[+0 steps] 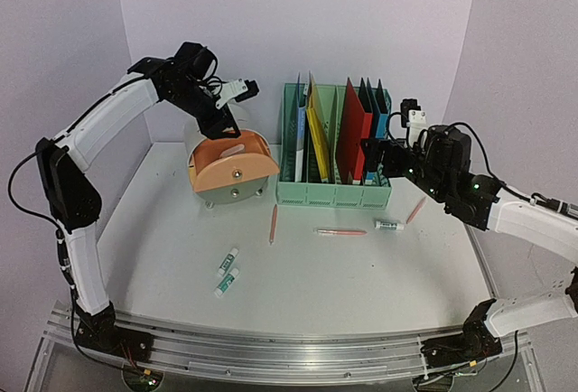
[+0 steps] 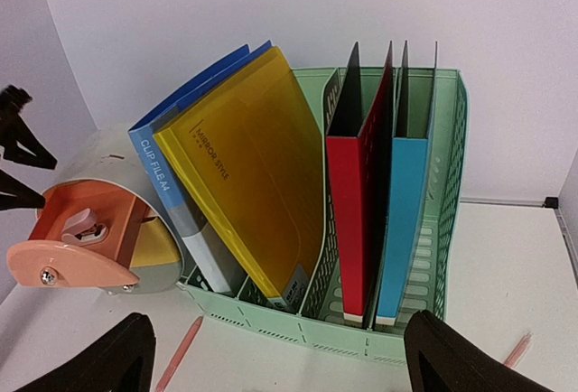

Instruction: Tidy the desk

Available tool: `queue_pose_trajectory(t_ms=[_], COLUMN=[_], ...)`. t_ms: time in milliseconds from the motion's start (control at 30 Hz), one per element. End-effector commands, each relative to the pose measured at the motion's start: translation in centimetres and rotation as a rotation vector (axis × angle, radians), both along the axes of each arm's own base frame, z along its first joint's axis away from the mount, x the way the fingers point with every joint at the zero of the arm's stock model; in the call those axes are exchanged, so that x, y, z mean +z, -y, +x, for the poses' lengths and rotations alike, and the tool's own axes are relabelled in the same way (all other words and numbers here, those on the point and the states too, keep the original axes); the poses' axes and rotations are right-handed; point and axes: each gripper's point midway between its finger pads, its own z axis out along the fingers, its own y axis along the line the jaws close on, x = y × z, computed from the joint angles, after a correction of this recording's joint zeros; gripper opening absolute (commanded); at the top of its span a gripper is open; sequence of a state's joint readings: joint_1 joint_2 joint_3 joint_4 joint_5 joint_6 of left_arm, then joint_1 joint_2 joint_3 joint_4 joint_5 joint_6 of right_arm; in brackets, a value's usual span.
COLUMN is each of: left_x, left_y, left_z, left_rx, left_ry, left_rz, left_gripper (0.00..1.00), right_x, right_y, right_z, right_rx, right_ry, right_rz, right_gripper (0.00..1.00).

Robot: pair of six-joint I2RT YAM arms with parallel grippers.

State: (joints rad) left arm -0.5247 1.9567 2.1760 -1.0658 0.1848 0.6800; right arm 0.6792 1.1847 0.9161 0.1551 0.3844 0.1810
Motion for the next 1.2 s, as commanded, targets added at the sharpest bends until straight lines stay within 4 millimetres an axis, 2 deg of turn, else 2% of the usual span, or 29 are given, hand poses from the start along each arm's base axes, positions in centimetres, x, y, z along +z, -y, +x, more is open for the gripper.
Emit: queue_pose_trajectory(t_ms=[0, 33, 67, 167, 233, 333, 500, 633, 900, 1167], left_x=[8.5, 8.5, 7.5, 2.0, -0.6, -3.3, -6.2, -7.0, -7.2, -6.8], left_y=[1.0, 1.1, 1.3, 0.7, -0.4, -1.7, -1.8, -1.6, -1.5, -1.1], left_z=[-3.9, -4.9, -5.9, -9.8, -11.4, -12.0, -10.4, -8.4, -6.5, -3.8], left_rx=[-0.152, -0.190, -0.229, -0.344, -0.385, -0.407, -0.368, -0.320, -0.258, -0.179], left_ry=[0.188, 0.191, 0.179, 0.072, 0.048, 0.074, 0.075, 0.107, 0.157, 0.236], left_rz=[-0.197, -0.200, -0.172, -0.025, 0.047, 0.117, 0.164, 0.189, 0.193, 0.194], left_gripper=[0.51, 0.48, 0.45, 0.38, 0.35, 0.31, 0.29, 0.27, 0.28, 0.28], right_x=[2.2, 2.2, 2.2, 2.2, 2.2, 2.0, 1.8, 1.9, 1.5, 1.6], right_y=[-0.3, -0.4, -0.4, -0.1, 0.0, 0.3, 0.3, 0.2, 0.4, 0.5], right_z=[0.1, 0.1, 0.1, -0.1, -0.3, -0.4, -0.4, -0.3, -0.2, -0.1], right_rx=[0.014, 0.015, 0.016, 0.011, 0.008, 0.004, 0.001, 0.002, -0.011, -0.019], right_ry=[0.033, 0.033, 0.033, 0.033, 0.032, 0.028, 0.023, 0.024, 0.020, 0.029], right_rz=[0.039, 0.041, 0.044, 0.052, 0.059, 0.063, 0.065, 0.062, 0.049, 0.036], right_gripper=[0.98, 0.98, 0.98, 0.98, 0.98, 0.98, 0.98, 0.98, 0.98, 0.98])
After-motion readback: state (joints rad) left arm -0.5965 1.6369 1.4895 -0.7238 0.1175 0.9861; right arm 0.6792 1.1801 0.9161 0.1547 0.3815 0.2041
